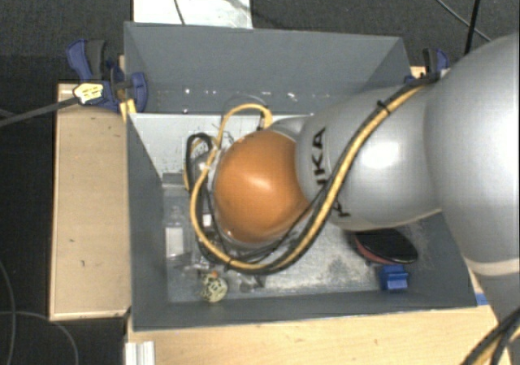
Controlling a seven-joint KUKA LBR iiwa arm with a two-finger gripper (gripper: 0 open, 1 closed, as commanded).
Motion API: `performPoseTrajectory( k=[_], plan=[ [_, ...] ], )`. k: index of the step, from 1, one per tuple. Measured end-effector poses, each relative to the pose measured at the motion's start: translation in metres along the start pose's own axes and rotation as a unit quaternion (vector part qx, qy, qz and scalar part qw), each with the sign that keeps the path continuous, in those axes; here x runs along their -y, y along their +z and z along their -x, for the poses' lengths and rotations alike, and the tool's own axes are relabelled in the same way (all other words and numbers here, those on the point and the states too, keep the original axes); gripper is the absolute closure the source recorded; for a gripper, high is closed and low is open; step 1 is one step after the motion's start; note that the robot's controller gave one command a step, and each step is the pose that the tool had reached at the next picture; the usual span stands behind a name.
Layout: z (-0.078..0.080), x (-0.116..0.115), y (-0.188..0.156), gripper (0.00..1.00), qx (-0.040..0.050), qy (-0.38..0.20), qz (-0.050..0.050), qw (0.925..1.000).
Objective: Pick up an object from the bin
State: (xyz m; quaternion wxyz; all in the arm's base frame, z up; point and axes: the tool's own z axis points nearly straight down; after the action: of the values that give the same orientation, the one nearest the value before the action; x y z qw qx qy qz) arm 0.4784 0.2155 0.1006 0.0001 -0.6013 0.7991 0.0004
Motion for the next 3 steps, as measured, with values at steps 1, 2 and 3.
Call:
performPoseTrajectory(
  k=[1, 2, 3],
  plan=[
    [0.011, -0.005, -0.008, 0.0, 0.0016, -0.113, -0.001, 0.9935],
    [0.005, -0.003, 0.032, 0.0, -0.0007, -0.278, 0.001, 0.9606],
    [0.036, -0.013, 0.03, 0.0, 0.0016, -0.364, -0.001, 0.9315]
  ],
)
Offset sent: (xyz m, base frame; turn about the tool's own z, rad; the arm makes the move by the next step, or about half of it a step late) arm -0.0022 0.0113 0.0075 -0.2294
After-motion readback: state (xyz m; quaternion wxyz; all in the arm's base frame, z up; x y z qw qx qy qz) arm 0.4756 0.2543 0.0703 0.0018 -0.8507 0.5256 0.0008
